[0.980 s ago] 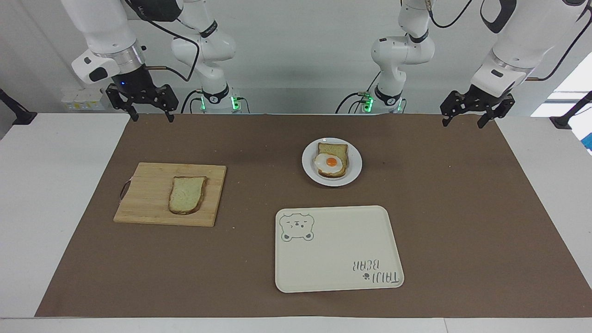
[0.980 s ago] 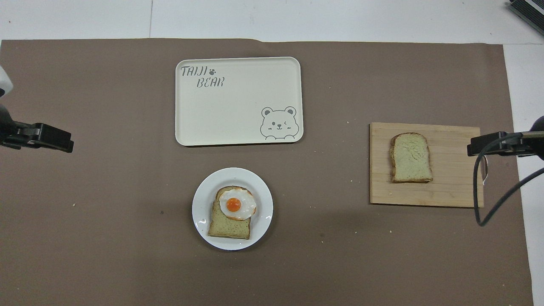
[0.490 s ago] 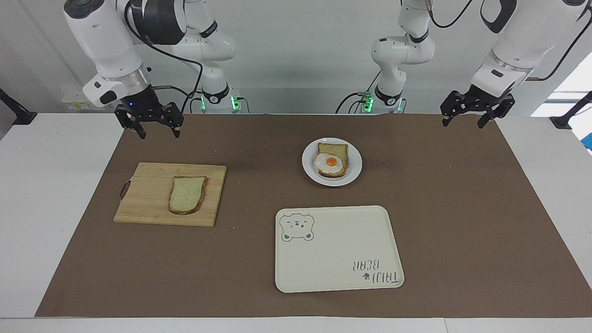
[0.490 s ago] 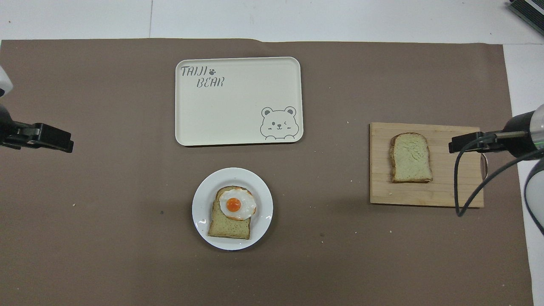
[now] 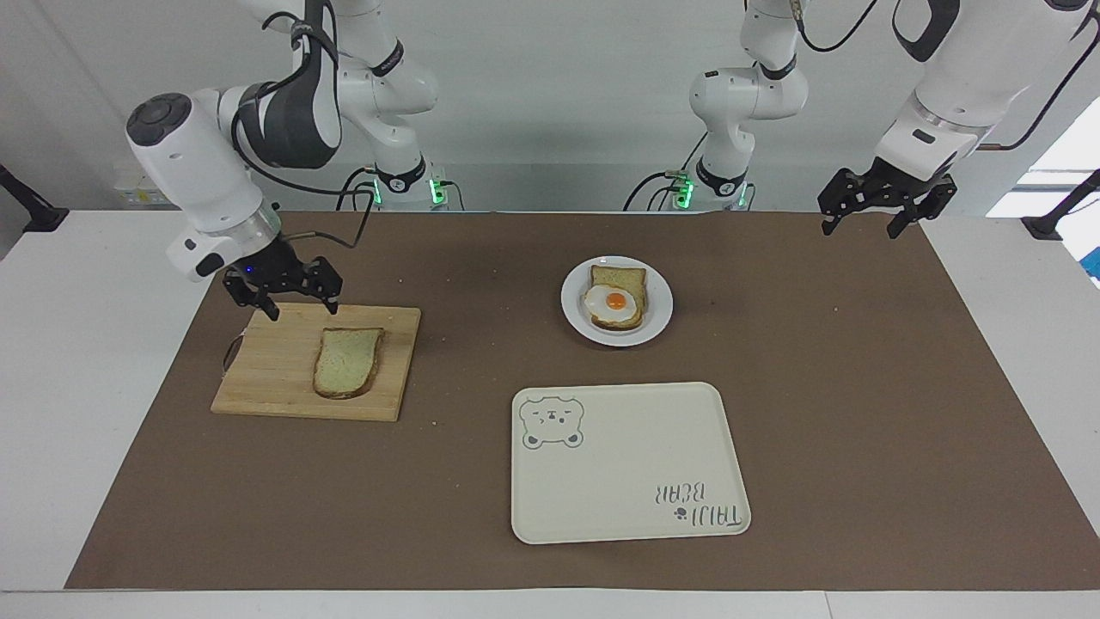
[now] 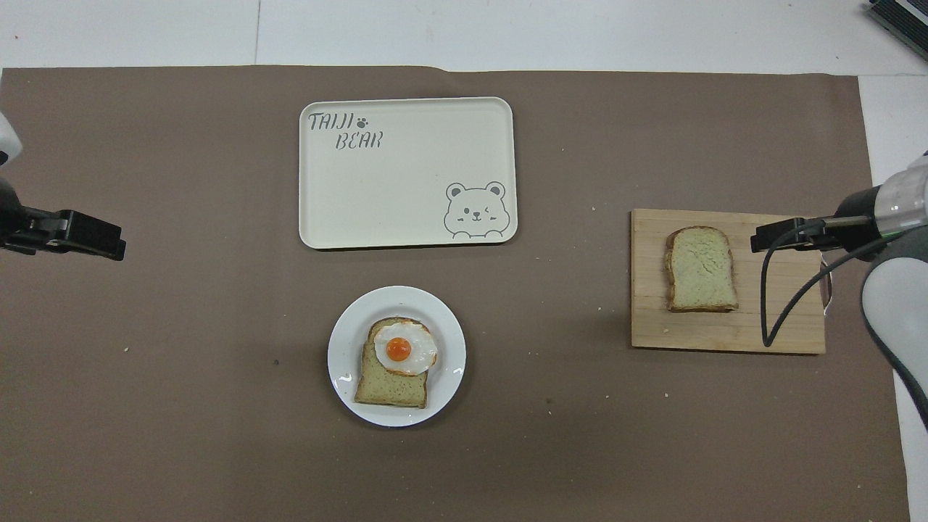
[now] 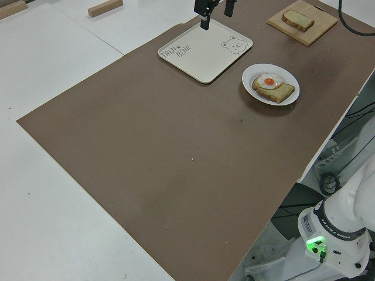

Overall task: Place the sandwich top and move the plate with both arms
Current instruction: 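Reach the right gripper to the bread slice on the wooden board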

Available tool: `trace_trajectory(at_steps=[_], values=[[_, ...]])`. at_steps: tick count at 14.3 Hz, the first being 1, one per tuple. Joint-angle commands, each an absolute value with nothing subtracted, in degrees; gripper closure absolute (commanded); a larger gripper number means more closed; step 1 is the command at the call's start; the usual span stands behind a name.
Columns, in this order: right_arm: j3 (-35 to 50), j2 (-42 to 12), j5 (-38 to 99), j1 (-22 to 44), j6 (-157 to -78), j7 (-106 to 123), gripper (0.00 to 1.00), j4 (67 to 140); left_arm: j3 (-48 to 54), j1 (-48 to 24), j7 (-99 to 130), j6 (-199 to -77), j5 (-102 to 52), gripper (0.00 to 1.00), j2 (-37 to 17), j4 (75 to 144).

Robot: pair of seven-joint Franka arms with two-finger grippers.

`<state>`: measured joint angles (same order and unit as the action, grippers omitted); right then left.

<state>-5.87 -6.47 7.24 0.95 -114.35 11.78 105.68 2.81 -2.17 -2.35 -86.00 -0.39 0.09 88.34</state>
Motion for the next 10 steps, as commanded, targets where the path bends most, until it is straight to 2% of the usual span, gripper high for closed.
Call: trace_trajectory(at_steps=[1, 6, 10], values=[[-5.4, -8.3, 9.5, -0.6, -118.8, 15.5, 0.0, 107.6, 3.3, -1.6, -1.9, -85.6, 0.8, 0.0, 1.2, 89.2], [-5.5, -14.0, 16.2, -3.1, -125.9, 23.6, 0.0, 110.1, 3.3, -1.6, -1.9, -85.5, 0.8, 0.0, 1.2, 89.2], [-5.5, -15.8, 19.9, -3.7, -130.2, 28.0, 0.0, 113.4, 3.3, -1.6, -1.9, -85.6, 0.7, 0.0, 1.3, 89.2]])
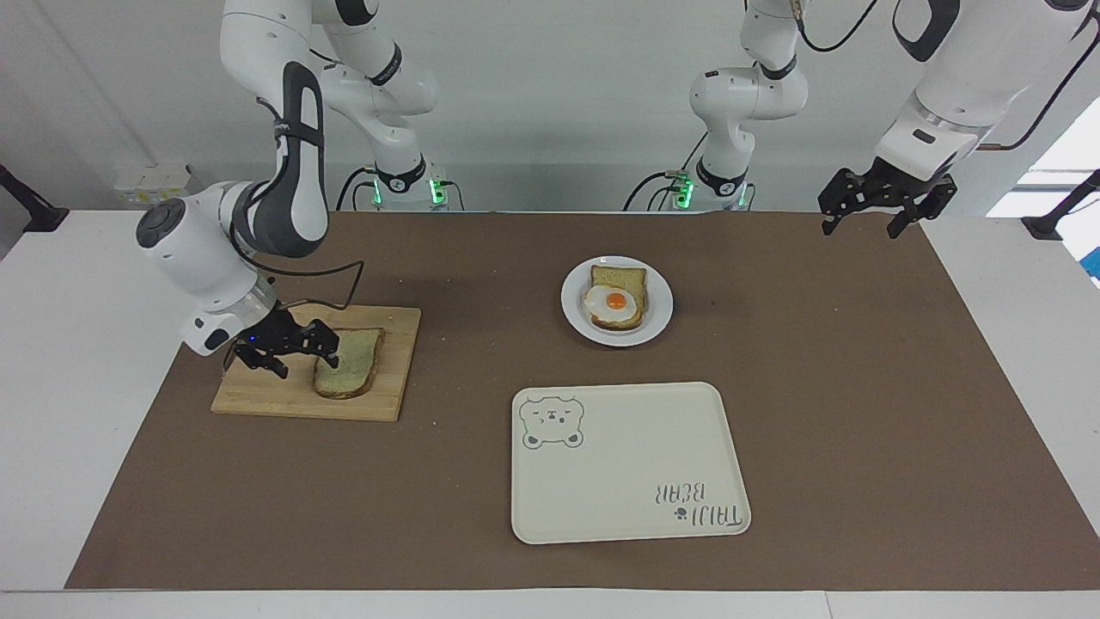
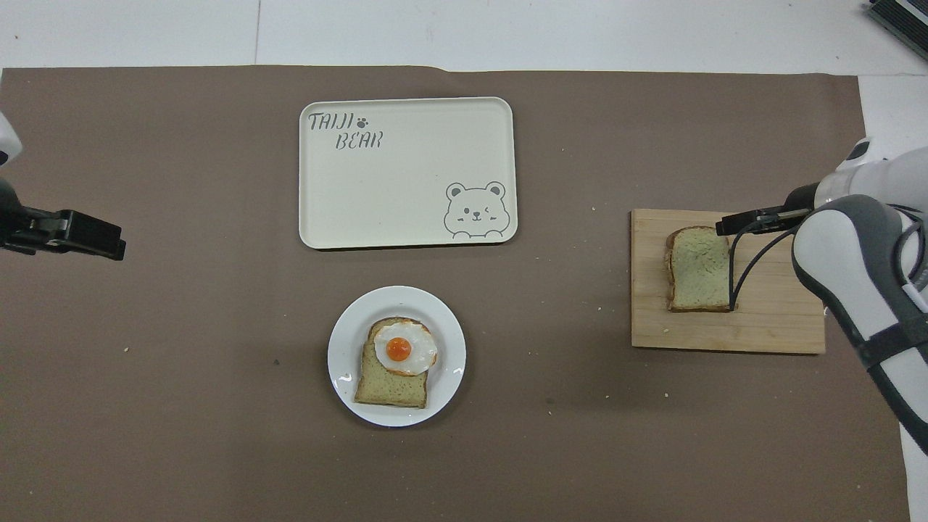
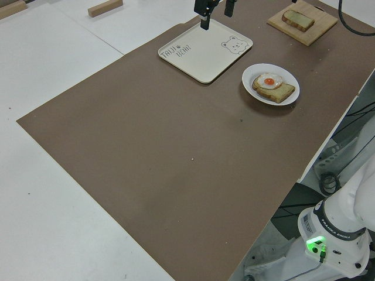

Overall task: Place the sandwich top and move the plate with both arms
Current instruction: 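Reach the right gripper to the bread slice on the wooden board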

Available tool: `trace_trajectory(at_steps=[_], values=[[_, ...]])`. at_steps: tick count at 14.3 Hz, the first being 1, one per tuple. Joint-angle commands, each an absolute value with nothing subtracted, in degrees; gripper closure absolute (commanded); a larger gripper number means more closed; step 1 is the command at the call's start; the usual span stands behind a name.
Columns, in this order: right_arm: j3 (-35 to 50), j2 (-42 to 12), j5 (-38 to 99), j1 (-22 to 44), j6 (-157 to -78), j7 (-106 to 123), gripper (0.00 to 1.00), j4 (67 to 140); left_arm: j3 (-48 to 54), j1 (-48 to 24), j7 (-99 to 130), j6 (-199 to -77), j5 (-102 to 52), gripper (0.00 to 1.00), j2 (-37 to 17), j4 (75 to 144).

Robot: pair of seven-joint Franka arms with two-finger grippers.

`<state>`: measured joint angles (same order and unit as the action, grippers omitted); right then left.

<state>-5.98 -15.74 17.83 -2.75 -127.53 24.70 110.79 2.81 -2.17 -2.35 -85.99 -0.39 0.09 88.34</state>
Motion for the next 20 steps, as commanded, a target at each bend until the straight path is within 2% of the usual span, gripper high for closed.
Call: trace_trajectory(at_steps=[1, 6, 9, 11, 18, 20], values=[[-5.5, -16.1, 20.0, -4.0, -131.5, 29.2, 0.0, 114.6, 3.3, -1.7, -1.9, -85.5, 0.7, 0.0, 1.3, 89.2], [-5.5, -16.0, 20.0, -4.1, -133.7, 29.8, 0.01, 117.5, 3.3, -1.6, -1.9, -85.5, 0.7, 0.0, 1.2, 89.2], [-5.5, -16.0, 20.0, -4.0, -133.7, 29.7, 0.45, 117.5, 3.3, -1.6, -1.9, -85.6, 0.7, 0.0, 1.3, 89.2], [-5.5, -16.0, 20.0, -4.0, -133.6, 28.8, 1.0, 117.5, 3.3, -1.6, -1.9, -85.5, 0.8, 0.0, 1.3, 89.2], [-5.5, -16.1, 20.0, -3.7, -133.8, 27.2, 1.0, 117.4, 3.3, -1.6, -1.9, -85.6, 0.8, 0.0, 1.3, 89.2], [-5.5, -17.0, 19.9, -4.0, -133.3, 27.6, 1.0, 115.1, 3.3, -1.6, -1.9, -85.6, 0.8, 0.0, 1.3, 89.2]])
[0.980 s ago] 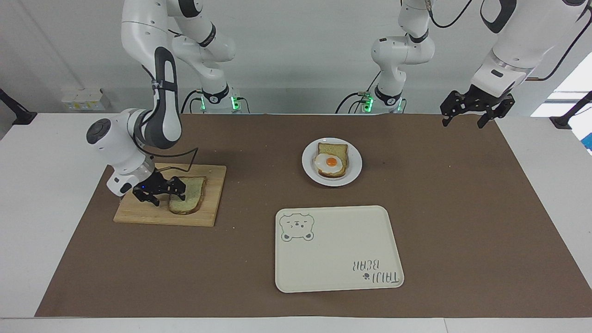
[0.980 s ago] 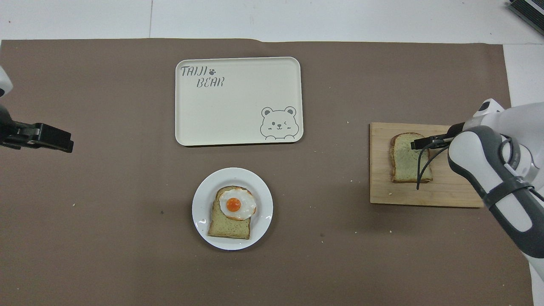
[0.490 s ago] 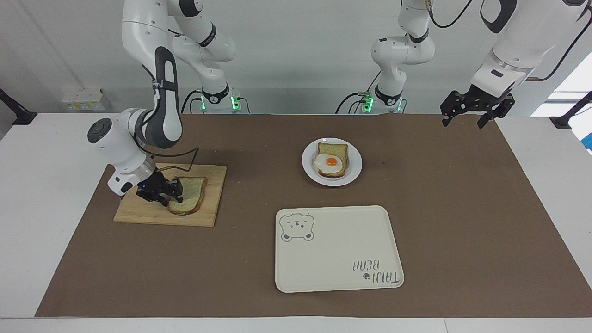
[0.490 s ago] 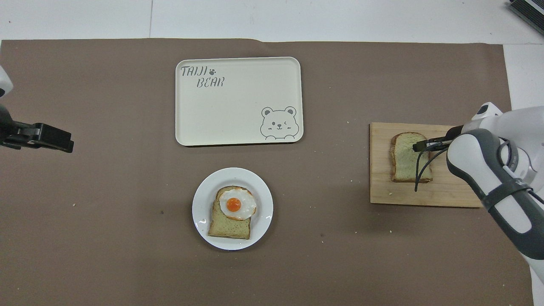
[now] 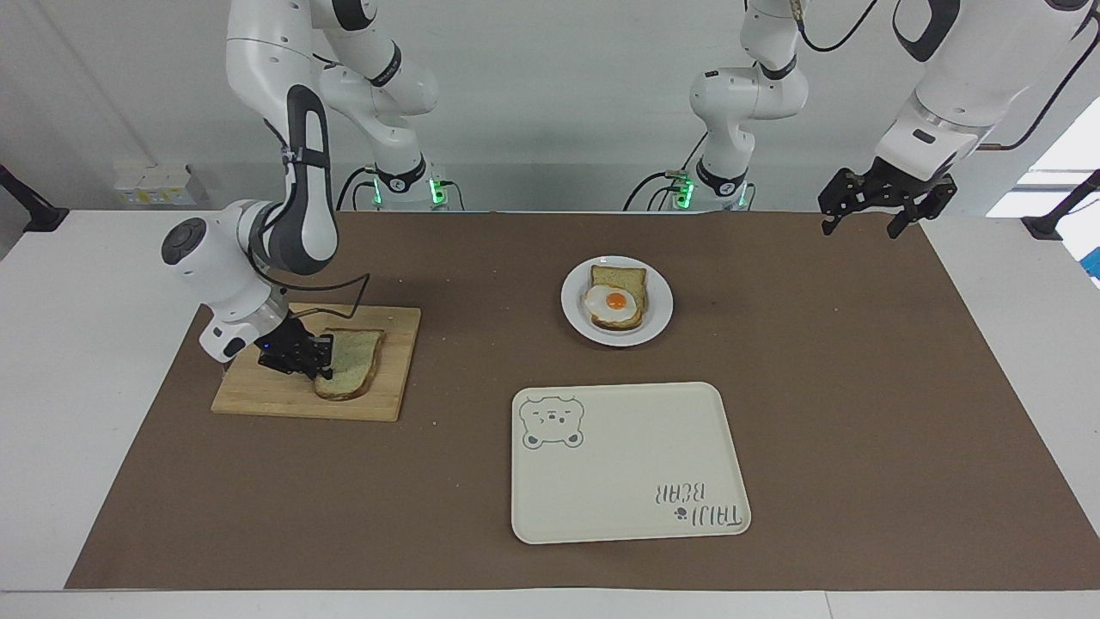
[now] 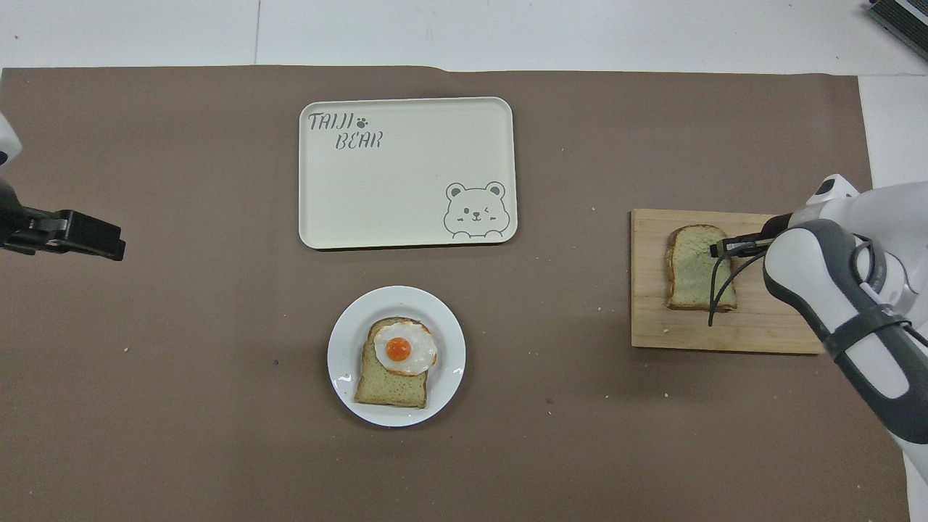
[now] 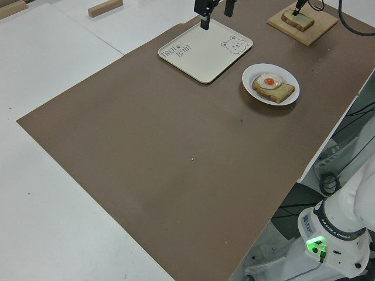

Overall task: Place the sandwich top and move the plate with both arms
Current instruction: 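Reach the right gripper to the bread slice on the wooden board, then grasp the bread slice edge with the right gripper and lift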

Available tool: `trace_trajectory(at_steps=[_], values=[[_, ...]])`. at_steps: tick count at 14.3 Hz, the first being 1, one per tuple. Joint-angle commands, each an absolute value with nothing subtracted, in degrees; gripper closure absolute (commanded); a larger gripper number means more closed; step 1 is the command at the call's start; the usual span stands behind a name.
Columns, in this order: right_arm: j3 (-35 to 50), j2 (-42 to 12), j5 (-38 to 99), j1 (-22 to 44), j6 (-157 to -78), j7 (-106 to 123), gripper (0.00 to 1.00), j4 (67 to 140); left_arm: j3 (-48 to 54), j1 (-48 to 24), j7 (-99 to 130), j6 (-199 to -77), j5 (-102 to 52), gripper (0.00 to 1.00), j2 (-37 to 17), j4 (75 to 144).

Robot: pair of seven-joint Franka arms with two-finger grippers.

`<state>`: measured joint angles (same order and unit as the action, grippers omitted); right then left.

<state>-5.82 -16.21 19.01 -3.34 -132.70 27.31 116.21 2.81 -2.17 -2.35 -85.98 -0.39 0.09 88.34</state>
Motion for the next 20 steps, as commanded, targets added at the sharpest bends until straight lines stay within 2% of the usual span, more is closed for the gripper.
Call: trace_trajectory(at_steps=[1, 4, 8, 13, 20], values=[[-5.5, -17.0, 19.9, -4.0, -132.7, 27.3, 1.0, 114.2, 3.3, -1.6, -1.9, -85.6, 0.8, 0.0, 1.3, 89.2], [-5.5, -16.1, 20.0, -3.3, -129.9, 26.1, 1.0, 112.3, 3.3, -1.6, -1.9, -85.6, 0.7, 0.0, 1.3, 89.2], [-5.5, -13.5, 20.0, -3.3, -118.4, 22.3, 1.0, 107.8, 3.3, -1.6, -1.9, -85.6, 0.8, 0.0, 1.3, 89.2], [-4.1, -10.8, 20.0, -2.9, -108.2, 17.2, 1.0, 105.3, 3.3, -1.6, -1.9, -85.5, 0.7, 0.0, 1.3, 89.2], [3.3, -8.1, 20.0, -2.8, -102.6, 4.0, 1.0, 103.3, 3.3, -1.6, -1.9, -85.6, 0.8, 0.0, 1.3, 89.2]])
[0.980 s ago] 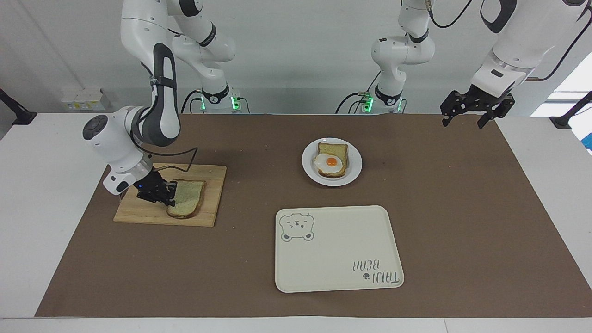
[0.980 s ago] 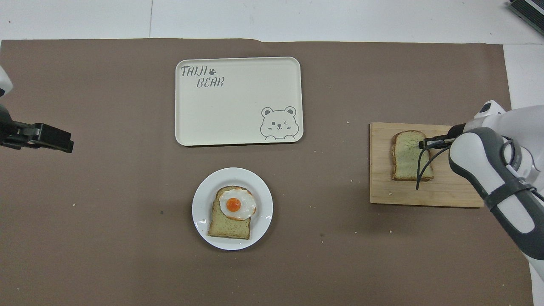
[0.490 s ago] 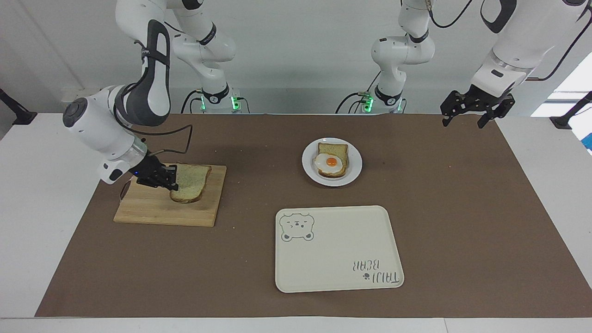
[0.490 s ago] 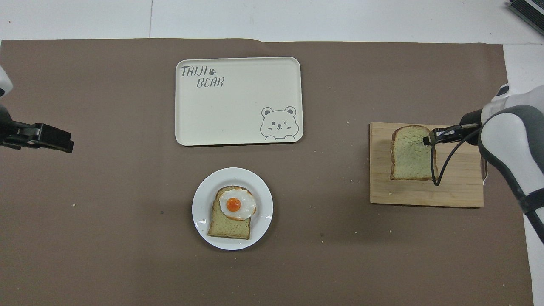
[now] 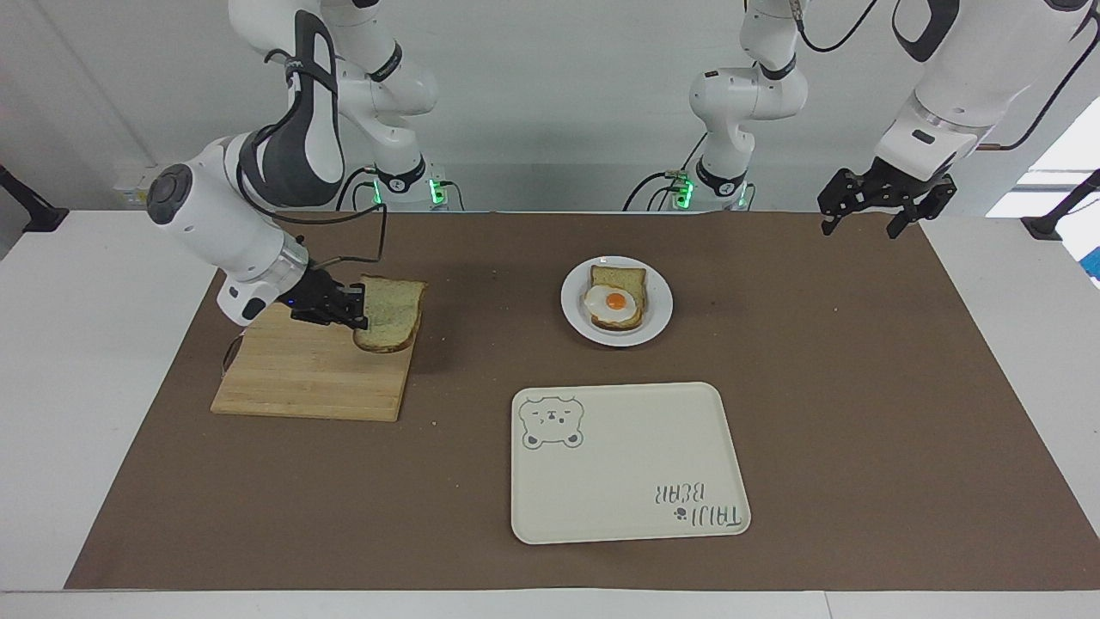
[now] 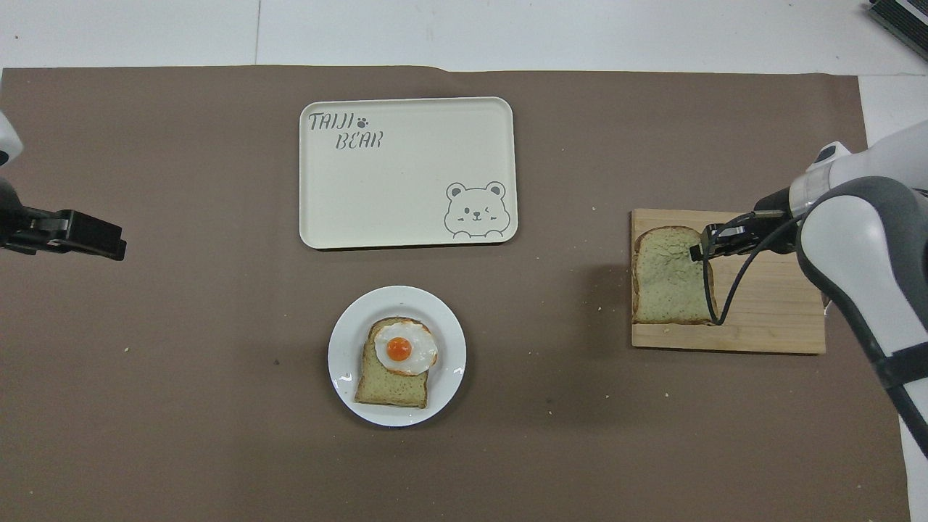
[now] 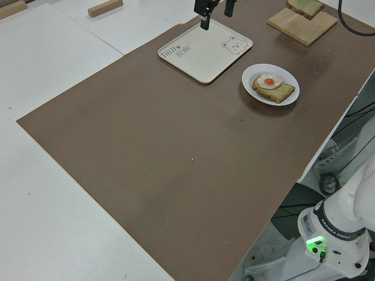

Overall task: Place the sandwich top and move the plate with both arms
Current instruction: 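Grasp the bread slice edge with the right gripper and lift, then carry the bread slice with the right gripper onto the egg toast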

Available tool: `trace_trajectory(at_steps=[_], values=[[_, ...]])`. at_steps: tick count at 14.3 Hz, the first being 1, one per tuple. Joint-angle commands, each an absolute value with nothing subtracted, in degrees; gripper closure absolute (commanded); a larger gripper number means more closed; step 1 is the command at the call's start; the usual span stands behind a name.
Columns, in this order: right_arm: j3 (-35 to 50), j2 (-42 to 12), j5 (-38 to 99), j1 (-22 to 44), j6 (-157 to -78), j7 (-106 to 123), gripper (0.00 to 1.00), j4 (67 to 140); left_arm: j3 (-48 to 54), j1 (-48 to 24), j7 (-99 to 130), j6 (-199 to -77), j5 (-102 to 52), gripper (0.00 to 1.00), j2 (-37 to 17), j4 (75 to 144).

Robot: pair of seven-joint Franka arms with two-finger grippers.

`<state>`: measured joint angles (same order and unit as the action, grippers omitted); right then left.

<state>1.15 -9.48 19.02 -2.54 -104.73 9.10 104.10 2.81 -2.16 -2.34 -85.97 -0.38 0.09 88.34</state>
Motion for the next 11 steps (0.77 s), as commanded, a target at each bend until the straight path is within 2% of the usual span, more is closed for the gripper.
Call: trace_trajectory(at_steps=[1, 6, 11], values=[[5.1, -7.6, 20.0, -2.9, -102.6, 1.7, 1.0, 103.3, 3.3, -1.6, -1.8, -85.5, 0.7, 0.0, 1.2, 89.2], [13.9, -7.1, 20.0, -2.4, -104.0, -11.7, 1.0, 103.5, 3.3, -1.6, -1.9, -85.6, 0.8, 0.0, 1.3, 89.2], [14.4, -7.1, 20.1, 6.1, -107.6, -17.7, 1.0, 103.9, 3.3, -1.6, -1.8, -85.5, 0.8, 0.0, 1.2, 89.2]])
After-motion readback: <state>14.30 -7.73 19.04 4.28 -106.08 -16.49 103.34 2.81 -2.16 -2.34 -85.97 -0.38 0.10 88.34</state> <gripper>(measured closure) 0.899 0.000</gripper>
